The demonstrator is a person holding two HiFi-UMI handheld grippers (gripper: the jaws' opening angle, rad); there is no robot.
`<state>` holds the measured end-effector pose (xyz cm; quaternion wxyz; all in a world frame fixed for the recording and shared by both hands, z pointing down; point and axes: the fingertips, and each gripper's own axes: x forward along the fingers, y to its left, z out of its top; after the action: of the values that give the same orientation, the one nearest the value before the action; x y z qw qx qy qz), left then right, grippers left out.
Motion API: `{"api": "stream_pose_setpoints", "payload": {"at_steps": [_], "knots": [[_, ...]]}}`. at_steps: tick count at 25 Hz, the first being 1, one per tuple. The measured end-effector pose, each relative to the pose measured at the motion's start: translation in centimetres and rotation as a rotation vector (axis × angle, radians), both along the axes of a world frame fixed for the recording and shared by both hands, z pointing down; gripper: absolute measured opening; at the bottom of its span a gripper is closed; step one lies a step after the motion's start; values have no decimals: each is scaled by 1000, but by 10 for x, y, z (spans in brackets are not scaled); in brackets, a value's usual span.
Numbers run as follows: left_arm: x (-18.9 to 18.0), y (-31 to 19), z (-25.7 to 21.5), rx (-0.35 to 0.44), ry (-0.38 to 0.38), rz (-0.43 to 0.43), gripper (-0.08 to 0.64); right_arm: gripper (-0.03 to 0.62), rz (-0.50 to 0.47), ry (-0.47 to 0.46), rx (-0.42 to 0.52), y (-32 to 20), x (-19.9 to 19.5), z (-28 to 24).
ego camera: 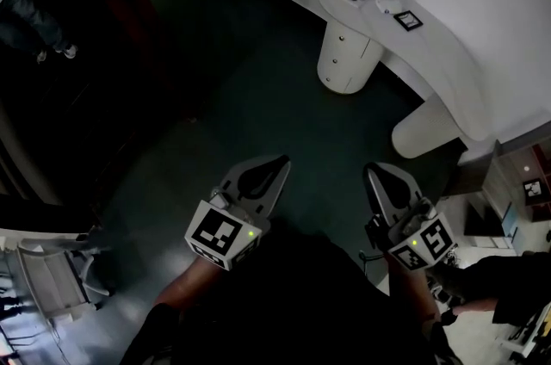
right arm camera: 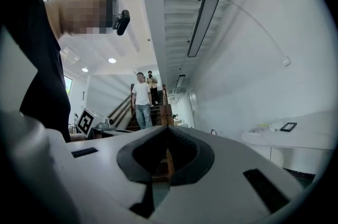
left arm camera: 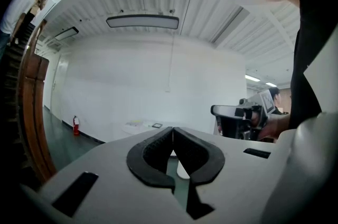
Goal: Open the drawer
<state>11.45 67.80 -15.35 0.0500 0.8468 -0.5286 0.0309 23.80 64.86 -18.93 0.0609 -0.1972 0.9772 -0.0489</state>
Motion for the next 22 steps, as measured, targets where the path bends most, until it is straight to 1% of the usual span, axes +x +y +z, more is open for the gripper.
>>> {"api": "stream_pose_setpoints", "payload": {"at_steps": [5,11,16,22], "knots": [[-18,7,4,-9,8,26,14,17,14,-3,-7,6,-21,2],[-30,-3,14,-28,13,39,14,17,13,6,-45,1,-34,11],[-33,-32,20,-43,8,38,14,17,9,-1,-62,-31,-38,16],[-42,-90,25,-54,4,19,14,17,-4,-10,-62,-89,-45,18]]}}
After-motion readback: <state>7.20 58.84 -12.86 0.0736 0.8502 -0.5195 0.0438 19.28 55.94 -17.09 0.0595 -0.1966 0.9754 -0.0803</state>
